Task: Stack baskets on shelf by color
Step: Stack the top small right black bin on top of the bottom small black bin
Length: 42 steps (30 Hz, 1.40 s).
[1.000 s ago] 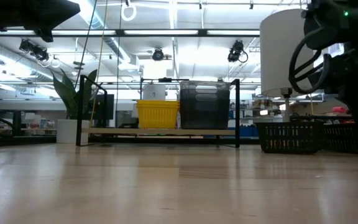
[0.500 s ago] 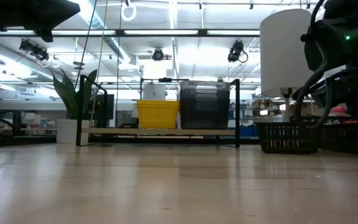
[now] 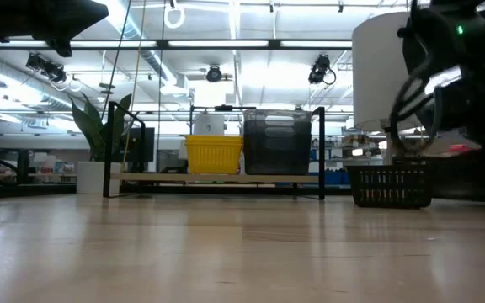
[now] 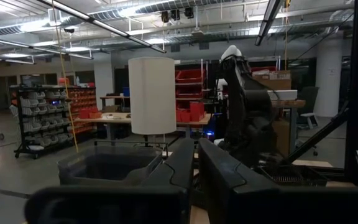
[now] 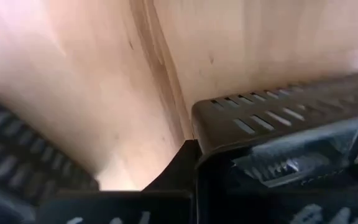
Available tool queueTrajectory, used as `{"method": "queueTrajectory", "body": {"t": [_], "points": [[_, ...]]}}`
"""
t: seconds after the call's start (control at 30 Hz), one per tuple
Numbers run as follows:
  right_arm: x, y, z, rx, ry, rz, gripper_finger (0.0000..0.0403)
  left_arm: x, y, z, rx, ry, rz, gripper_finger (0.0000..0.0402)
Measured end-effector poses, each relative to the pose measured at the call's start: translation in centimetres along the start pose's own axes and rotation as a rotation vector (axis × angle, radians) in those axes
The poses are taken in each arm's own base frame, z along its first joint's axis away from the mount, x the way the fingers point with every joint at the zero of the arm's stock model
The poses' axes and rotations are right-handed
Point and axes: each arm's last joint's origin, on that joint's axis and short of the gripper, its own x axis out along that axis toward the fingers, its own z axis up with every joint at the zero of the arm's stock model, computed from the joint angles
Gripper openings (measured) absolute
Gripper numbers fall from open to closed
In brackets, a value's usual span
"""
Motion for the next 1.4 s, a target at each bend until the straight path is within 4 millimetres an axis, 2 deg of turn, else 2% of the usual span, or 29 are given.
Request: {"method": "queueTrajectory", "body": {"t": [0.23,0.4,0.6,0.83,1.07,1.27,1.4], "points": [[-5.7,1.0,0.0,-0.003,-0.003,-0.043,0.0002,0.0,0.0,0.0,0.000,0.000,0.000,0.0036],[-9.5,2.6,-0.2,0.003,-0.091,0.029,0.0002,0.0,0.0,0.0,0.000,0.000,0.000,0.0040],[-11.8,6.1,-1.1,0.006,-0.152,0.075,0.0001,0.0,0.0,0.0,0.000,0.000,0.000,0.0031],[-11.7,12.1,-1.9,-0.099,-0.127,0.041,0.0000,0.0,0.0,0.0,0.000,0.000,0.000,0.0032],[-9.5,17.3,-2.7,-0.207,-0.013,-0.049,0.0001,0.0,0.0,0.0,0.000,0.000,0.000,0.0040],[-7.5,19.5,-3.7,-0.252,0.101,-0.082,0.0001,0.0,0.0,0.0,0.000,0.000,0.000,0.0032],[-7.0,20.2,-4.7,-0.282,0.124,-0.080,0.0001,0.0,0.0,0.0,0.000,0.000,0.000,0.0028]]}}
